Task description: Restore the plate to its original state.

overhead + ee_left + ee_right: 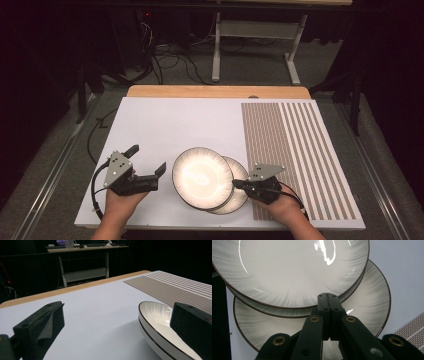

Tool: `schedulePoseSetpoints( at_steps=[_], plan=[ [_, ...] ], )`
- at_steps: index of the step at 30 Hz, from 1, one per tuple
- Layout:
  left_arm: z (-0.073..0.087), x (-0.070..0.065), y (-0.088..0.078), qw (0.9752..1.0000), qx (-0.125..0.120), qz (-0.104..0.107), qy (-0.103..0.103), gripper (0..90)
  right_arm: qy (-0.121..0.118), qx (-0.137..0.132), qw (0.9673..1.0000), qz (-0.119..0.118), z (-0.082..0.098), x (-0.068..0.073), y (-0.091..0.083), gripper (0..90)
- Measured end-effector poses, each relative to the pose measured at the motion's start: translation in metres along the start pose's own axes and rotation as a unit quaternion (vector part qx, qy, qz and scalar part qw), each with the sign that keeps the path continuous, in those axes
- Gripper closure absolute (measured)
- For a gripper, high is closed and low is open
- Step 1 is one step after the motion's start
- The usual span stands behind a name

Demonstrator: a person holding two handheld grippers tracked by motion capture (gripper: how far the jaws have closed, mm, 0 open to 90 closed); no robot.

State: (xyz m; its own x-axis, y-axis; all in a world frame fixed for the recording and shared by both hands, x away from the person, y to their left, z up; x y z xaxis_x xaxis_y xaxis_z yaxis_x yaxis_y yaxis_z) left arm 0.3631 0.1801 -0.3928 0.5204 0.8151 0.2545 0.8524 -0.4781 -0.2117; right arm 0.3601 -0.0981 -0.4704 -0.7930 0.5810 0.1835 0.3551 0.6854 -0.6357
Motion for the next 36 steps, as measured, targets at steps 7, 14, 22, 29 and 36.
schedulePoseSetpoints(
  at_steps=[7,14,22,29,36],
  plan=[
    [0.0,0.0012,-0.0013,1.0,0.005,-0.003,0.005,0.2,0.001,0.001,1.0,-0.002,0.0002,0.0007,-0.0003,90.0],
    [0.0007,0.0015,-0.0013,1.0,0.007,-0.004,0.005,0.2,0.001,0.001,1.0,-0.003,0.0003,0.0011,-0.0005,90.0],
    [0.0003,0.0011,-0.0018,0.9999,0.008,-0.003,0.008,0.3,0.001,0.002,1.0,-0.004,0.0005,0.0012,-0.0007,90.0],
    [-0.0004,0.0013,-0.0024,0.9999,0.006,-0.005,0.007,0.4,0.001,0.002,1.0,-0.004,0.0006,0.0012,-0.0008,90.0],
    [-0.0005,0.0009,-0.0024,0.9999,0.006,-0.005,0.009,0.6,0.001,0.003,1.0,-0.004,0.0007,0.0011,-0.0009,90.0]
  ],
)
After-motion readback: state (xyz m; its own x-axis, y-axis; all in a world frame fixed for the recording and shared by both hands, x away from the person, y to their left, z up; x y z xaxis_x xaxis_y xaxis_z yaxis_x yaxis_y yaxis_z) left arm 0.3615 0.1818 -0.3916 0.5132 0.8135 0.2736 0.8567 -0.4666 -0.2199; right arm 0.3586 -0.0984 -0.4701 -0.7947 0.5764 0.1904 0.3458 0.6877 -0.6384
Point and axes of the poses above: each handheld gripper's, and its own axes: y roughly forward along the jaws, z roughly out of its underside, x roughly to its left, the point moved 9 cm from there along y, roughly forward along the jaws, and after that the axes turned 15 degrees about y, right-handed, at the moved point
